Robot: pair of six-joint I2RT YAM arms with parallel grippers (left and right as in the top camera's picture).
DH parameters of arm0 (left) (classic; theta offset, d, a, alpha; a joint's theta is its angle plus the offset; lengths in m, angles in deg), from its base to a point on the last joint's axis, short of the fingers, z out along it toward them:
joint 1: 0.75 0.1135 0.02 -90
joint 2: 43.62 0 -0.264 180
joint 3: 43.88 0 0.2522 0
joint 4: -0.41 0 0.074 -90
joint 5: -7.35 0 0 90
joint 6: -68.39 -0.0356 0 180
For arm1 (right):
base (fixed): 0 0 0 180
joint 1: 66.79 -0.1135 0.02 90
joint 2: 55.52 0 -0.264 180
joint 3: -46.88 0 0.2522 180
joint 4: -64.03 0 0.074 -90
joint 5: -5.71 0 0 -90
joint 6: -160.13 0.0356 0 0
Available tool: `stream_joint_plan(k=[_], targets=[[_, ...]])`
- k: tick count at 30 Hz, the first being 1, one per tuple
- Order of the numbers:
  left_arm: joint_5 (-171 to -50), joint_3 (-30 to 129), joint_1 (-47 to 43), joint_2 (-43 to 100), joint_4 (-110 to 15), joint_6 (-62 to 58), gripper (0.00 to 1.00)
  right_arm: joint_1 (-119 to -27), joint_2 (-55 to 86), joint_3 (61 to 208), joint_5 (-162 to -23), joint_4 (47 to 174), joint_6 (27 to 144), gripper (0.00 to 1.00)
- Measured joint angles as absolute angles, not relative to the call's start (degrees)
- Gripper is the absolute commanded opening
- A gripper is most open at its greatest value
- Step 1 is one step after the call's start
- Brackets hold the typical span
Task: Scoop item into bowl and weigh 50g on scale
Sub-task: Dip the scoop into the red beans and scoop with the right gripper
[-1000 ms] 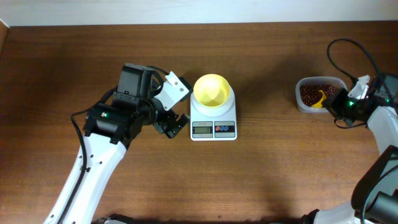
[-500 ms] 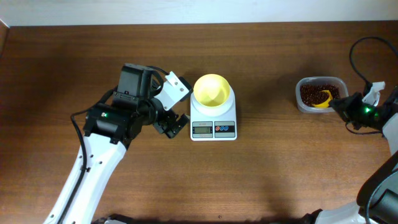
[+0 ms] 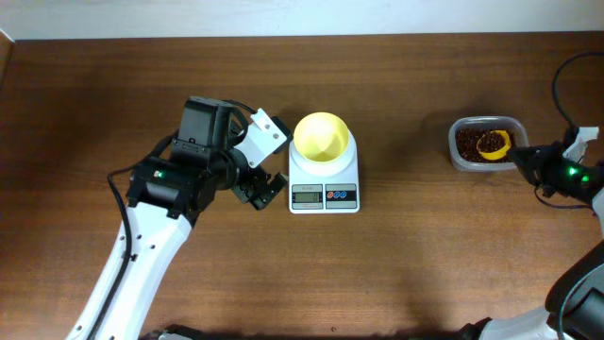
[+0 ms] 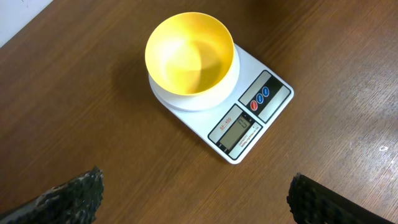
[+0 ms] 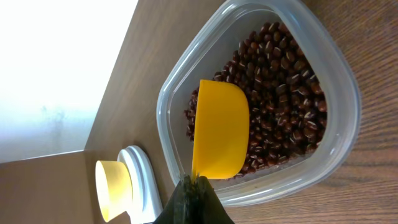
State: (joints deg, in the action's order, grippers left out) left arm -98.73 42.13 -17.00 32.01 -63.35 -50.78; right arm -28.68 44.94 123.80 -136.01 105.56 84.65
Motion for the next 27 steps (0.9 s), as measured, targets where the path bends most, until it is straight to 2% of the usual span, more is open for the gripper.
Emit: stream_joint_plan(k=[14, 27], targets=[[-98.7, 42.1, -17.0, 32.0, -63.3, -50.8, 0.99, -28.7, 45.0, 123.8, -139.6, 105.3, 84.7, 0.04], [-98.7, 42.1, -17.0, 32.0, -63.3, -50.8, 0.99, -28.7, 44.9, 123.7, -152.8, 105.2, 84.7, 0.04]])
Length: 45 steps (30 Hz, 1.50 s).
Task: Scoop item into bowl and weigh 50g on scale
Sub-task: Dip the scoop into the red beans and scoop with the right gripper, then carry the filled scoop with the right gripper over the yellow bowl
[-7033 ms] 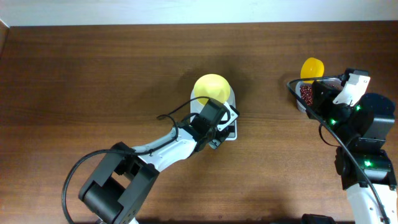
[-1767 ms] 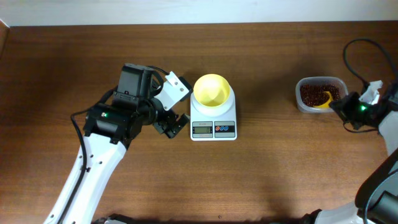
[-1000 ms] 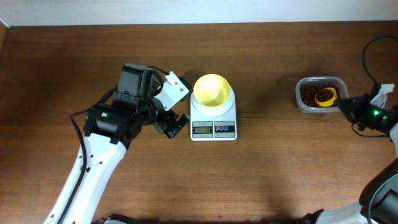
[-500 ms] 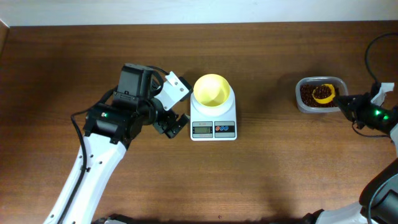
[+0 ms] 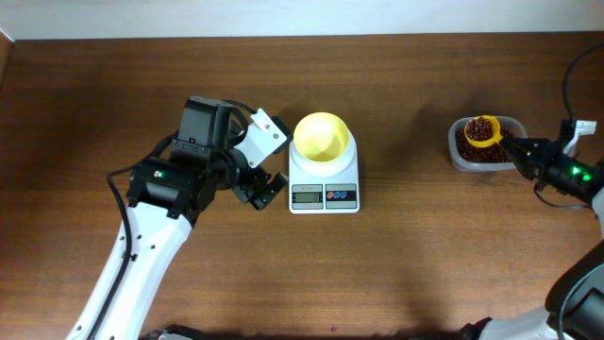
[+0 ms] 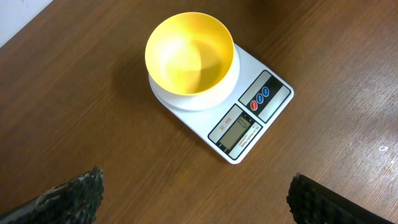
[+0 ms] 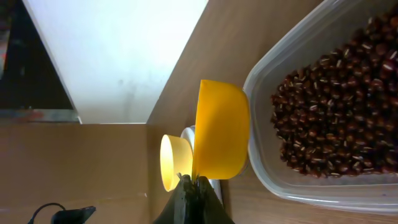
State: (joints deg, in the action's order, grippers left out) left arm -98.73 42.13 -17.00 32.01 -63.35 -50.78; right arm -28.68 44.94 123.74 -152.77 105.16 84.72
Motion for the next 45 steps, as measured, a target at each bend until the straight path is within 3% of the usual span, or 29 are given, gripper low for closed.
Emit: stream_joint_plan(k=[12, 21, 28, 34, 45], targets=[[-98.7, 42.1, -17.0, 32.0, -63.4, -50.8, 0.99, -29.7, 45.0, 123.7, -156.2, 101.6, 89.7, 0.04], [-98.7, 42.2, -17.0, 32.0, -63.5, -50.8, 0.99, -47.7, 45.2, 122.8, -156.2, 78.6, 110.4, 0.04], [-98.7, 42.2, -17.0, 32.0, -63.5, -50.8, 0.99, -61.4, 45.2, 122.8, -152.0, 75.8, 116.1, 0.04], [-98.7, 42.2, -17.0, 32.0, -63.5, -50.8, 0.99, -71.3, 45.2, 122.8, -147.8, 75.8, 107.2, 0.04], [-98.7, 42.2, -17.0, 32.0, -63.5, -50.8, 0.99, -72.0, 45.2, 122.8, -145.1, 75.8, 91.1, 0.04]])
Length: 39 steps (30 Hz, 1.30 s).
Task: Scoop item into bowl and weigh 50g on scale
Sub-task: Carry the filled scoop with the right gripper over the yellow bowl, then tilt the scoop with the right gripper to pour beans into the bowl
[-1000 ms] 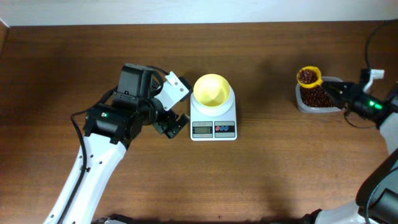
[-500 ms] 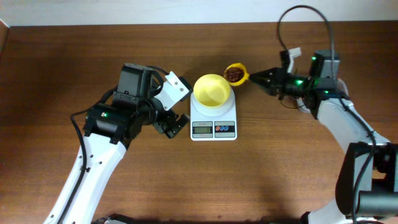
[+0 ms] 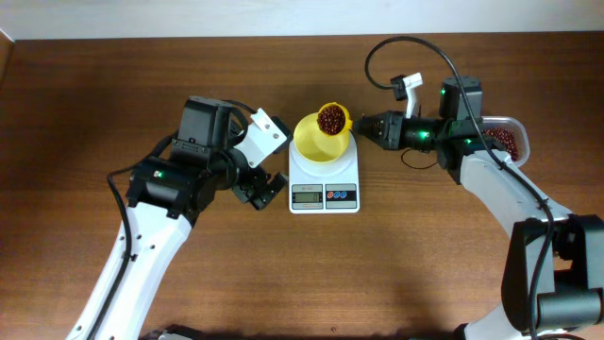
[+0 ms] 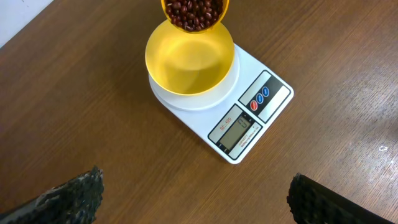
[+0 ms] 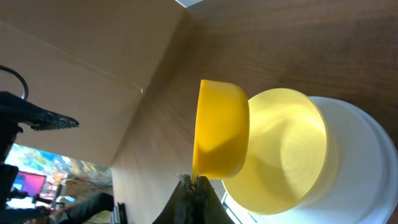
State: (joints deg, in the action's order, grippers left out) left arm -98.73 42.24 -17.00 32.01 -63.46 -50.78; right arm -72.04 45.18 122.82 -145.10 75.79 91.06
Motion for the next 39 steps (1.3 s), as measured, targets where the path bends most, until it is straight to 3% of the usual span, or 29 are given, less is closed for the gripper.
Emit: stream_joint_plan(k=[19, 39], targets=[[-98.7, 42.3, -17.0, 32.0, -63.5, -50.8, 0.99, -75.4, 45.2, 122.8, -137.4, 78.4, 68.4, 0.04], [-98.7, 42.3, -17.0, 32.0, -63.5, -50.8, 0.99, -75.4, 45.2, 122.8, -134.9, 79.0, 57.7, 0.04]])
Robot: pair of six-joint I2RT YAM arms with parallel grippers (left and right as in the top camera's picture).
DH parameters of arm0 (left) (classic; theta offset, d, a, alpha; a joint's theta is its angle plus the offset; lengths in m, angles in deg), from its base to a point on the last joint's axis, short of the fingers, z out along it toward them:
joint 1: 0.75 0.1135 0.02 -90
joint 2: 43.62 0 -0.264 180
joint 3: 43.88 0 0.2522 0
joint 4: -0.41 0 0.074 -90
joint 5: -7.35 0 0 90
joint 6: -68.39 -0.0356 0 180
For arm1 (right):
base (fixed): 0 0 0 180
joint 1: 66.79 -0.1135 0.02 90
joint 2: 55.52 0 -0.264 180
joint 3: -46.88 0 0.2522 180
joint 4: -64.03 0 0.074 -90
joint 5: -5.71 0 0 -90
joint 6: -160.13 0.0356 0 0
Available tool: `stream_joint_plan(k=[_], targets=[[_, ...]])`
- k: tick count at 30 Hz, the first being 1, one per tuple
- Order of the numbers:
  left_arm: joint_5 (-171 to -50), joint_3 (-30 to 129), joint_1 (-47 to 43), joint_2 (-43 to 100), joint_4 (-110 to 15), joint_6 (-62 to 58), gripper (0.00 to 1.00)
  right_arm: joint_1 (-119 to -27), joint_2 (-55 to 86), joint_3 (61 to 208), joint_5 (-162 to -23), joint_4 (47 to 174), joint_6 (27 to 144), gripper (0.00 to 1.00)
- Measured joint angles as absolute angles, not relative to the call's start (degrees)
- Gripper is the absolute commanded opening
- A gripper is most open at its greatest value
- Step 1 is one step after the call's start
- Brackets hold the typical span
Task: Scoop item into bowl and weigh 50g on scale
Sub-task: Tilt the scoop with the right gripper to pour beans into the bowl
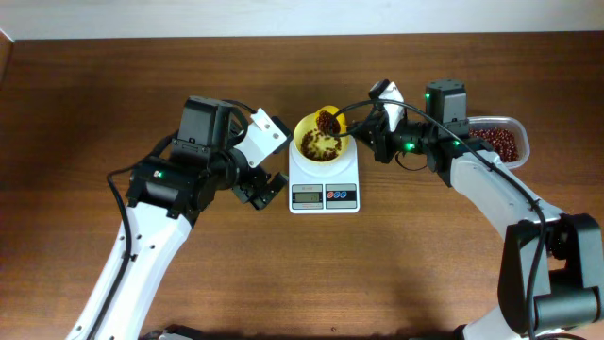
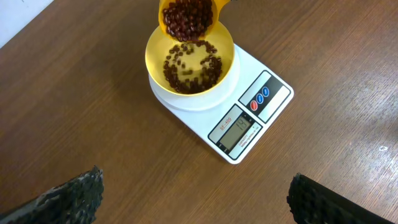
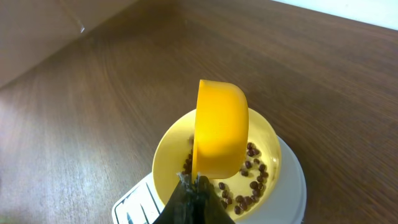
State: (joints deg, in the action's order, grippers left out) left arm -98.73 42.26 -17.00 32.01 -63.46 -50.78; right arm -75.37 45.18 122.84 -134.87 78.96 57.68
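A yellow bowl (image 1: 316,144) sits on the white scale (image 1: 324,194) at mid table, with red beans scattered in it (image 2: 189,68). My right gripper (image 3: 194,184) is shut on the handle of a yellow scoop (image 1: 328,121), which is tilted over the bowl (image 3: 264,140) and still holds beans (image 2: 186,17). Left of the scale my left gripper (image 2: 193,196) hovers open above bare wood, its fingers (image 2: 71,196) wide apart. The scale's display (image 2: 236,130) faces it.
A clear tub of red beans (image 1: 498,142) stands at the right, behind the right arm. The table's back edge and a white wall run along the top. A cable loops over the right arm near the scoop.
The scoop was level and full over the empty bowl; now it is tipped and beans lie in the bowl. The left arm has not moved.
The scoop lay in the bean tub at the far right with my right gripper on its handle. Then it was raised full above the tub. Then it was held over the empty bowl on the scale. Now beans are in the bowl.
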Motion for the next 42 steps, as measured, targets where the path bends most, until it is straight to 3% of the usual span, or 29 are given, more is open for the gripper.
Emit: stream_joint_plan(k=[42], targets=[[-98.7, 42.3, -17.0, 32.0, -63.5, -50.8, 0.99, -75.4, 45.2, 122.8, -129.7, 75.8, 50.6, 0.04]])
